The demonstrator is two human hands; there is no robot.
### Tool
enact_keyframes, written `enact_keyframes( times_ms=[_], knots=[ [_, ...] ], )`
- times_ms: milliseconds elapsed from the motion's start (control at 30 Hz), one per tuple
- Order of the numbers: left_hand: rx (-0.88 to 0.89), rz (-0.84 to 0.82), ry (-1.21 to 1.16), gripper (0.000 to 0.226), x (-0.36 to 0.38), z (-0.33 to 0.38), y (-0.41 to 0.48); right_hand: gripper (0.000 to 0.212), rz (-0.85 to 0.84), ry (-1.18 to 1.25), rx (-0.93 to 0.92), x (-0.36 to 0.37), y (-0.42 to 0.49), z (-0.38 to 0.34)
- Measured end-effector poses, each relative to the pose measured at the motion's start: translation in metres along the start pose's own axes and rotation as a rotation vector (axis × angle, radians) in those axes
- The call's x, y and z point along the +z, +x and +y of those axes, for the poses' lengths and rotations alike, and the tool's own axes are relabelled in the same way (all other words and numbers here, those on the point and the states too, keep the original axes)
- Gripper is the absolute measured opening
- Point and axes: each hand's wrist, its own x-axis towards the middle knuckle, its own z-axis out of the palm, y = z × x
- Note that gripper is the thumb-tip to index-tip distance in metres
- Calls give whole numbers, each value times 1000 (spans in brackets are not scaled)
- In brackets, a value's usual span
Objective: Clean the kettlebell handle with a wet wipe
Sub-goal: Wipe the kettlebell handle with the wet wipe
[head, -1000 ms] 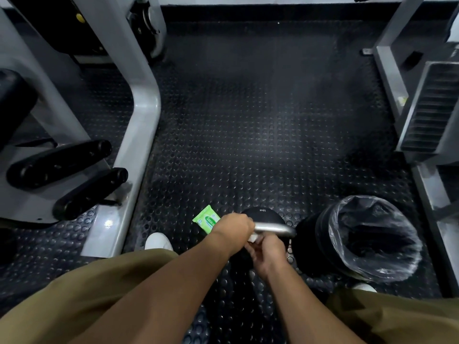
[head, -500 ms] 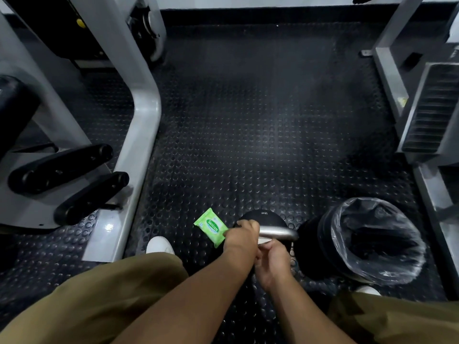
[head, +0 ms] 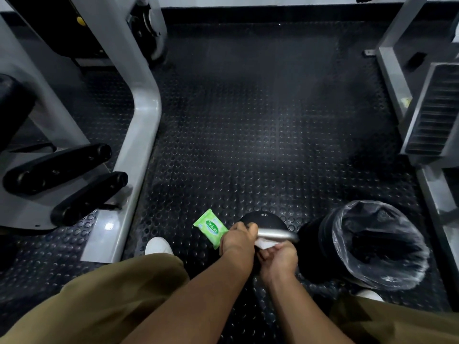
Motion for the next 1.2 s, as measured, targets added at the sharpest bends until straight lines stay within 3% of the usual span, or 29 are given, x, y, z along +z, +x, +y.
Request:
enact_keyframes(
  times_ms=[133, 267, 367, 500, 633, 700, 900, 1100, 1200],
  knots=[
    [-3, -22, -3, 80, 0, -2, 1, 22, 71, 100, -11, -3, 11, -18],
    [18, -28, -9, 76, -1, -3, -1, 51, -11, 102, 34, 1, 9, -17],
    [9, -33, -51, 74, -1, -4, 0, 57, -89, 53, 80, 5, 4, -7],
    [21, -10, -59, 69, -1, -6, 0, 55, -125, 33, 79, 2, -2, -7],
    [48, 27, -23, 63, -5, -10, -2, 42, -32, 78, 5, -6, 4, -20],
    [74, 44, -5, 55, -9, -13, -5, 47, -31, 119, 1, -7, 7, -23],
    [178, 97, -46, 32, -25, -24, -14, 53, -182, 30, 95, -6, -2, -10],
    [185, 94, -165, 36, -30, -34, -13, 45, -42, 68, -42, -16, 3, -22],
    [249, 116, -234, 37, -36, -39, -10, 47, -61, 76, -30, -15, 3, -20]
  ],
)
